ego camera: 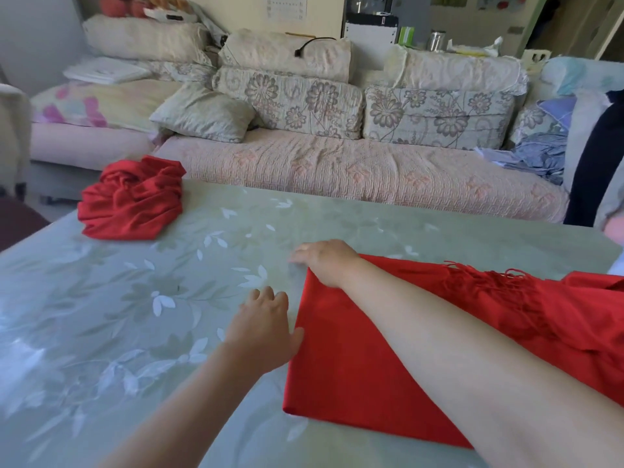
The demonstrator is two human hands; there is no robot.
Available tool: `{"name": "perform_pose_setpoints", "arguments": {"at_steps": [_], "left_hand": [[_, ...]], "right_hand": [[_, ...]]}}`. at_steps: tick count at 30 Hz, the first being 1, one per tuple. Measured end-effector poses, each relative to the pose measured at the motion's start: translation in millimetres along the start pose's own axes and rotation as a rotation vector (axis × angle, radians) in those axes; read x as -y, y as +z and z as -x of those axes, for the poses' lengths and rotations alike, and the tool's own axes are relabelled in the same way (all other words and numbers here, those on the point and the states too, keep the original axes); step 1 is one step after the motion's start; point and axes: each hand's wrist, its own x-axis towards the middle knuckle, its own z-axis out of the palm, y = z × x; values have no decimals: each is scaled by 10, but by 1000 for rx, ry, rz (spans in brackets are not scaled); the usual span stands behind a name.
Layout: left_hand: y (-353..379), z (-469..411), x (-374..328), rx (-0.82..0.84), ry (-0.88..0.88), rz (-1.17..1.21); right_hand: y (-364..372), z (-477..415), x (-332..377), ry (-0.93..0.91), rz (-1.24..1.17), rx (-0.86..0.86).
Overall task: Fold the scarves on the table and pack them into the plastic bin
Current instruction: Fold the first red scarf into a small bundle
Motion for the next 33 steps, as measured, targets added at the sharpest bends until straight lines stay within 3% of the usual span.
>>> {"name": "perform_pose_setpoints", "arguments": {"at_steps": [7, 16, 22, 33], "left_hand": [[65, 43, -41, -54, 4, 31], [14, 44, -111, -149, -59, 418], [-62, 3, -24, 11, 15, 577], [-453, -10, 1168, 139, -144, 219]], "right_hand": [[18, -163, -175, 51, -13, -83], [-80, -155, -211, 201, -290, -195], [-272, -389, -157, 244, -323, -269], [-267, -1165, 610, 71, -297, -186]]}}
